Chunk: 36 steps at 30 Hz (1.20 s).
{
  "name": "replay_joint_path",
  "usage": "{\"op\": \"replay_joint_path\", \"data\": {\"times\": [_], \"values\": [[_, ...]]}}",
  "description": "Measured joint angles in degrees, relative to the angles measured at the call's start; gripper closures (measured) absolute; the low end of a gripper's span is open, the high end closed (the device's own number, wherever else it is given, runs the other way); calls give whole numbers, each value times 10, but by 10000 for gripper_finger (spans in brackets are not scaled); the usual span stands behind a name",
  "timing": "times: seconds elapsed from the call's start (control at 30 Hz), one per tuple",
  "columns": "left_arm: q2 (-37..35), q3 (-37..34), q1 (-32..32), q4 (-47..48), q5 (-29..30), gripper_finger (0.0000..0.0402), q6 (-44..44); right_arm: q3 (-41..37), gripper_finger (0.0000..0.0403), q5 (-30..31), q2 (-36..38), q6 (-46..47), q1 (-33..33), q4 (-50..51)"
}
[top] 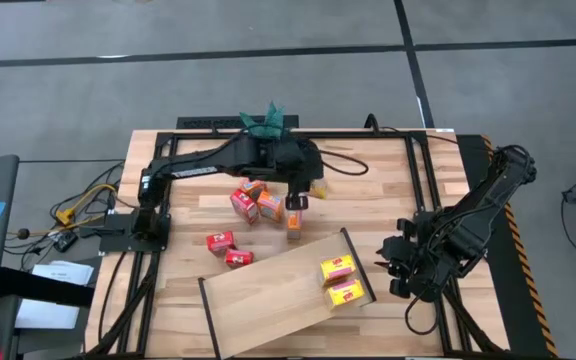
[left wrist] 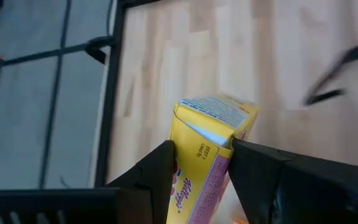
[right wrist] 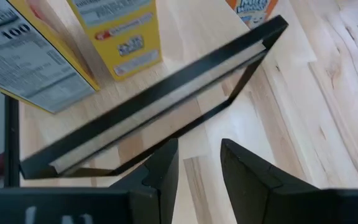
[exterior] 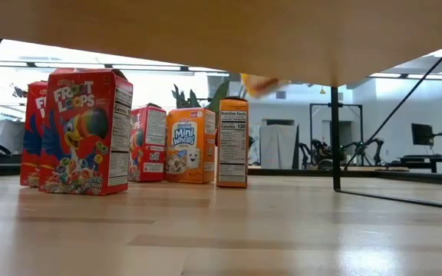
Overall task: Stack cereal on shelf
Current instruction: Put the yellow cereal box on the shelf aligned with the yellow cereal boxes
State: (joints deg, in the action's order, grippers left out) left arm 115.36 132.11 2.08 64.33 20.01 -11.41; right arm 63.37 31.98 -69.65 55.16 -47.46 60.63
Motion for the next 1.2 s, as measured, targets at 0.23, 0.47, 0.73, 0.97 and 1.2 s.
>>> {"op": "replay_joint_path", "data": {"times": [0.23, 0.47, 0.73, 0.97, 1.2], "values": [[-25, 17, -59, 55, -13, 274, 123, 0, 267, 3, 0, 2, 0, -3], [-26, 20, -128, 59, -16, 274, 190, 0, 269, 2, 0, 5, 0, -3], [-26, 20, -189, 42, 24, 274, 241, 0, 274, 0, 0, 20, 0, -11], [-26, 0, -210, 39, 54, 274, 298, 0, 274, -2, 0, 20, 0, -26], [-13, -2, -214, 33, 57, 274, 320, 0, 278, -7, 0, 32, 0, -31]]}}
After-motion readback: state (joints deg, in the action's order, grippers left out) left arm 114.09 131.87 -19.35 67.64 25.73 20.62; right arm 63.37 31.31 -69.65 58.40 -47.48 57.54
